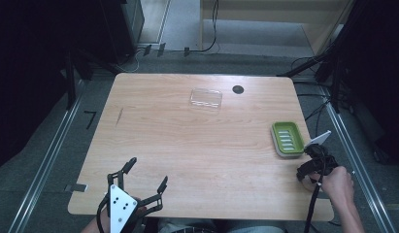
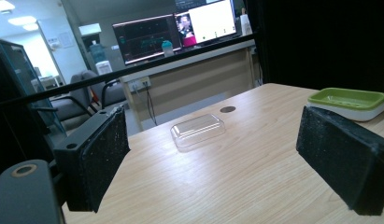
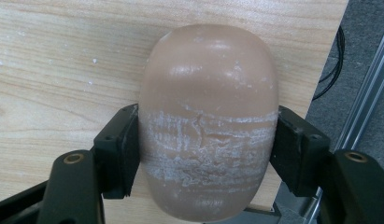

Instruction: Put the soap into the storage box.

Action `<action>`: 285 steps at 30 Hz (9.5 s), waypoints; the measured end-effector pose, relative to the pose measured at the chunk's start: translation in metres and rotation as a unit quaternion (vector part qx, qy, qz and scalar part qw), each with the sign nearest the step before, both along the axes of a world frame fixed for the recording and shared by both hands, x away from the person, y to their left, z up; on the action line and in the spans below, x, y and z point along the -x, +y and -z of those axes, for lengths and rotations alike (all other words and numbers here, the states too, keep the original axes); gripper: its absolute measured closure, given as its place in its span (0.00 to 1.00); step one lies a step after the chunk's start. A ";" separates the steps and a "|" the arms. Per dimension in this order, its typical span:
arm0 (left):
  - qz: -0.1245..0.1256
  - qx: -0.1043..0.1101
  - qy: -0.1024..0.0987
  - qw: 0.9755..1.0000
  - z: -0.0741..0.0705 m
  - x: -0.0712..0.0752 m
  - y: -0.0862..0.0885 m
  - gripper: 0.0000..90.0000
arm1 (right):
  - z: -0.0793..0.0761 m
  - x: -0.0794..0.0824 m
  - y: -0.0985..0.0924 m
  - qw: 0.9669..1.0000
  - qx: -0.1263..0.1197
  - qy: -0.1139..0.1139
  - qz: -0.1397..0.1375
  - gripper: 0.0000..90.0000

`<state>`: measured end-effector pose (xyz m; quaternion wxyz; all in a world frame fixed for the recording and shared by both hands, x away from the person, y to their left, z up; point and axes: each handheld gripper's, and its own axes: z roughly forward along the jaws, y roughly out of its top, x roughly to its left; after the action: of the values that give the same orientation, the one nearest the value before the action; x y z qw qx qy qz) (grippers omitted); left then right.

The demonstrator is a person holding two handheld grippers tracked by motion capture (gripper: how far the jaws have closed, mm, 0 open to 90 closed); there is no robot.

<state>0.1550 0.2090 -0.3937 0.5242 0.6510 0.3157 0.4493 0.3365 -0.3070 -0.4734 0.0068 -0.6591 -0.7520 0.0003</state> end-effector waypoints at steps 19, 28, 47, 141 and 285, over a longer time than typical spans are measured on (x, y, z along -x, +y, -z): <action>-0.001 0.002 0.000 1.000 0.000 -0.001 0.000 0.11 | -0.009 0.000 0.002 1.000 -0.006 0.005 -0.023 0.37; 0.001 -0.002 0.000 1.000 0.000 -0.001 0.000 0.11 | -0.015 0.000 0.007 0.999 -0.004 0.008 -0.037 0.37; 0.002 0.002 0.002 1.000 0.000 -0.002 -0.001 0.11 | -0.033 -0.009 0.011 0.999 -0.005 0.008 -0.047 0.37; 0.002 0.000 0.004 1.000 0.000 -0.003 -0.001 0.11 | -0.071 -0.079 0.041 0.997 -0.014 -0.026 -0.077 0.37; 0.004 -0.006 0.005 1.000 0.001 -0.005 -0.003 0.11 | -0.033 -0.121 0.042 0.999 -0.020 -0.043 -0.006 0.22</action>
<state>0.1603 0.2062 -0.3944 0.5203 0.6576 0.3135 0.4456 0.4571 -0.2647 -0.4407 -0.0129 -0.6534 -0.7557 -0.0430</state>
